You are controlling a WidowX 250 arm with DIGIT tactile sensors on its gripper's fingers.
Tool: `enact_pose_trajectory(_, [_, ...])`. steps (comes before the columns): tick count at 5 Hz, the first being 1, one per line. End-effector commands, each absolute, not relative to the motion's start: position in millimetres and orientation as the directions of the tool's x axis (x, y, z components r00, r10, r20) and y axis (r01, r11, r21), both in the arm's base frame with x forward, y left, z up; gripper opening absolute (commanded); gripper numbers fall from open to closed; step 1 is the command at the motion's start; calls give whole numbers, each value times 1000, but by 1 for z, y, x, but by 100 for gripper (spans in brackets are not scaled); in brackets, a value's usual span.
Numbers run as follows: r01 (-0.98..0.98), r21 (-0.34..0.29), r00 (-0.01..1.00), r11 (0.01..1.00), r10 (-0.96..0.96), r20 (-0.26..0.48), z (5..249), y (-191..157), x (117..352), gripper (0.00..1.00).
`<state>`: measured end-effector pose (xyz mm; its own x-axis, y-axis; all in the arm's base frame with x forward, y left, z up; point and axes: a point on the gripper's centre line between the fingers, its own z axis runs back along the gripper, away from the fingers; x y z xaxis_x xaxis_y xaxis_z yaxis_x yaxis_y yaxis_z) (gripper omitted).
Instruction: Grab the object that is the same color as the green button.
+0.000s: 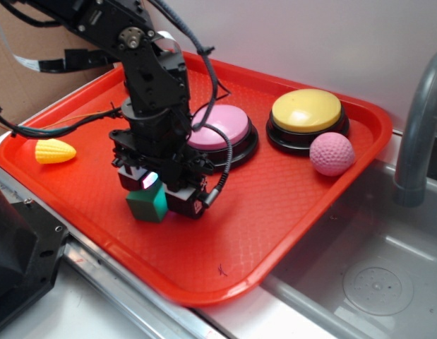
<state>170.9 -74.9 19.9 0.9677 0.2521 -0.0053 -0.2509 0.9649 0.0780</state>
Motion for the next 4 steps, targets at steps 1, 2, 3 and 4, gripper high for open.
enact_pose_trajectory(1, [-155,99,987,983,150,60,100,-64,165,0])
enact_pose_trajectory(2, [-46,56,997,997,42,70,146,-53,157,0])
enact_pose_trajectory(3, [-15,118,1000,993,12,20,182,-37,150,0])
enact_pose_trajectory(4, [-45,141,997,989,36,61,193,-10,158,0])
